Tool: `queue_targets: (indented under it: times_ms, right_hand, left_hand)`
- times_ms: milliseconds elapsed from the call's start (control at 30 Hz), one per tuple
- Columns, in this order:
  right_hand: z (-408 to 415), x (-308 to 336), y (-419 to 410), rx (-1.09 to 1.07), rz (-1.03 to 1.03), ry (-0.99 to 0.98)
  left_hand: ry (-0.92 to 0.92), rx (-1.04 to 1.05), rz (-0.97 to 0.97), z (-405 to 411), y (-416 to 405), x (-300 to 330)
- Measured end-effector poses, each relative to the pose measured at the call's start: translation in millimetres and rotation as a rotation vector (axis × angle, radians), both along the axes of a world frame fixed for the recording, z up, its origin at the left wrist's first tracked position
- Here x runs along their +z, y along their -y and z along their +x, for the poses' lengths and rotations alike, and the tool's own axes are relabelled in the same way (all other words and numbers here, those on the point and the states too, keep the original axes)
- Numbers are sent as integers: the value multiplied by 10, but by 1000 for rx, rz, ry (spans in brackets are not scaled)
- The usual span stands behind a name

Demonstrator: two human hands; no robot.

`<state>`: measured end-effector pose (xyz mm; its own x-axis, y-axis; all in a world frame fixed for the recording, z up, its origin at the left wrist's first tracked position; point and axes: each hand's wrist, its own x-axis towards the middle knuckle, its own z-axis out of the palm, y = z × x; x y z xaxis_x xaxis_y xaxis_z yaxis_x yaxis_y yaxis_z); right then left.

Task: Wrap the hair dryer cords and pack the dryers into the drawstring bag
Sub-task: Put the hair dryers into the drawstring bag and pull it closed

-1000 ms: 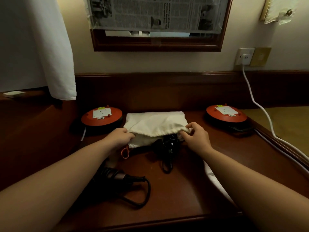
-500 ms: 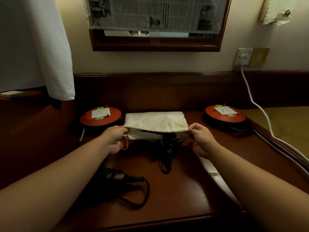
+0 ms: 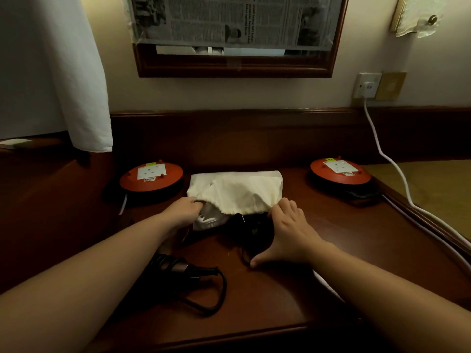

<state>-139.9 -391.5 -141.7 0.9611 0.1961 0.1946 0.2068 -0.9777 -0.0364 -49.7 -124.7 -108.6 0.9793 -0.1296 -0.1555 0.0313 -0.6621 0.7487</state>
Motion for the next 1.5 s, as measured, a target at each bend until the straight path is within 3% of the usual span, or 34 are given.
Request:
queue_targets:
  times_ms: [233, 433, 567, 700, 867, 1100, 1300, 1400, 1500]
  right_hand:
    - [124, -71, 111, 101, 10, 342]
    - [-107, -36, -182, -91, -8, 60]
    - [-207, -77, -426, -192, 61, -29]
    - [-205, -107, -539, -274, 173, -107]
    - [-85, -92, -534, -382, 218, -194]
    - [94, -60, -438, -368, 402, -190]
    - [169, 131, -361, -328, 494, -104]
    - [184, 248, -308, -330, 469, -33]
    - [146, 198, -292, -303, 371, -21]
  left_hand:
    - [-59, 56, 19, 6, -16, -4]
    - [-121, 44, -2, -32, 5, 7]
    - [-178, 15, -9, -77, 10, -7]
    - [-246, -157, 23, -201, 43, 24]
    - [-261, -164, 15, -239, 49, 58]
    - [-184, -72, 26, -67, -10, 6]
    - [0, -227, 179, -1, -14, -8]
    - [131, -223, 229, 25, -63, -13]
    - [133, -241, 314, 6, -55, -35]
